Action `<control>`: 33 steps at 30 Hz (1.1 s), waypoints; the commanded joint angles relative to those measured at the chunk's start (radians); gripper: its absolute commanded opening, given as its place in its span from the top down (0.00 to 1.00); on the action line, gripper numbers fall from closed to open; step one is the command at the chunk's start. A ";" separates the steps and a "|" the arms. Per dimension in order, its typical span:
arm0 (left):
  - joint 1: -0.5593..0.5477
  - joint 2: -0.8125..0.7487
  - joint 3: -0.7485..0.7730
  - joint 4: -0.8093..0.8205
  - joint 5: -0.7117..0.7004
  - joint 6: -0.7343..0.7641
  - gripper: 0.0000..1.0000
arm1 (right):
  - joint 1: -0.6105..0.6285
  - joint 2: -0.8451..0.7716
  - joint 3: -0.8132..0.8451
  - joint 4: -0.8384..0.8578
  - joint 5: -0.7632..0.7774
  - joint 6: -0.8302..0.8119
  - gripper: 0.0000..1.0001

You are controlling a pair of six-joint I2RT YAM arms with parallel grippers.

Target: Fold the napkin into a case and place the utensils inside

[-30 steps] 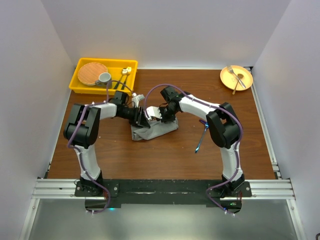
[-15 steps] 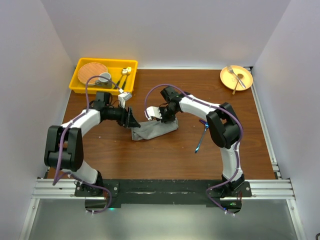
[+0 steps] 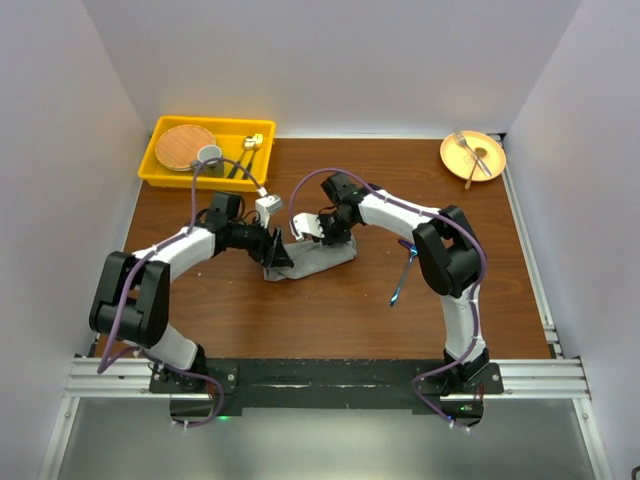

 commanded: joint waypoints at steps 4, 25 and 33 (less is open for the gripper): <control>-0.034 0.047 0.027 0.037 -0.138 0.018 0.34 | -0.003 -0.006 0.000 -0.017 0.031 -0.006 1.00; 0.013 0.283 0.139 0.029 -0.157 -0.074 1.00 | -0.003 -0.012 0.012 -0.027 0.001 -0.026 1.00; 0.030 0.357 0.142 0.032 -0.157 -0.100 1.00 | -0.002 -0.036 0.095 -0.066 -0.032 0.061 1.00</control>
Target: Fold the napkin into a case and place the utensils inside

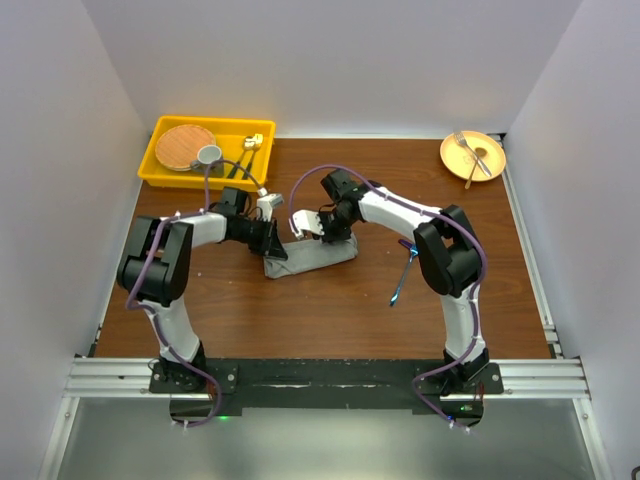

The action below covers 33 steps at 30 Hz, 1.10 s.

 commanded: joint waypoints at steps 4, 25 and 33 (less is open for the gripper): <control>0.007 0.067 0.006 0.013 -0.053 -0.003 1.00 | -0.002 -0.072 0.119 -0.054 -0.059 0.117 0.92; 0.019 0.101 0.018 -0.010 -0.026 0.012 1.00 | -0.009 -0.074 0.035 0.006 -0.077 0.217 0.16; 0.027 0.107 0.024 -0.019 -0.020 0.010 1.00 | -0.009 0.034 0.156 -0.020 -0.172 0.244 0.17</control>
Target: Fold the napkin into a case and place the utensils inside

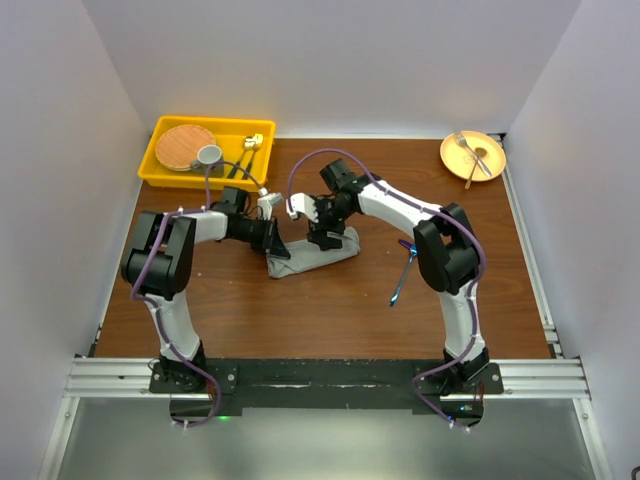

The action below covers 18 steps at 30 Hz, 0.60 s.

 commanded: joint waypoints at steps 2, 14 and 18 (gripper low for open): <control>0.013 0.050 -0.003 -0.037 -0.101 0.037 1.00 | 0.002 0.052 0.083 -0.011 -0.096 0.014 0.18; 0.018 0.020 -0.041 -0.048 -0.069 0.036 1.00 | 0.002 0.126 0.106 -0.129 -0.170 -0.049 0.66; 0.018 -0.029 -0.102 -0.052 -0.041 0.030 1.00 | 0.008 0.095 0.062 -0.142 -0.211 -0.094 0.78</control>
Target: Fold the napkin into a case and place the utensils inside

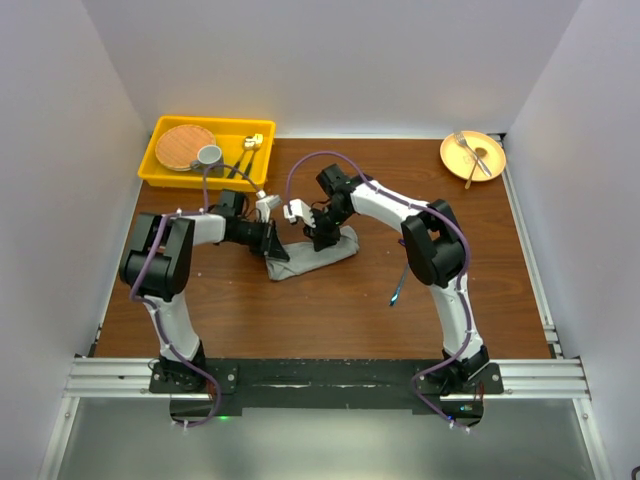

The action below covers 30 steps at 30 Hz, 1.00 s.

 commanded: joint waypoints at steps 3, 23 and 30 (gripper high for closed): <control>0.008 -0.068 -0.129 -0.058 -0.049 0.020 1.00 | 0.026 -0.059 -0.066 -0.072 -0.078 -0.095 0.83; 0.005 -0.192 -0.106 0.032 0.054 -0.078 1.00 | 0.039 -0.073 -0.068 -0.121 -0.062 -0.155 0.63; 0.008 -0.103 -0.113 0.044 -0.010 -0.060 1.00 | 0.037 -0.076 -0.022 -0.164 -0.083 -0.149 0.62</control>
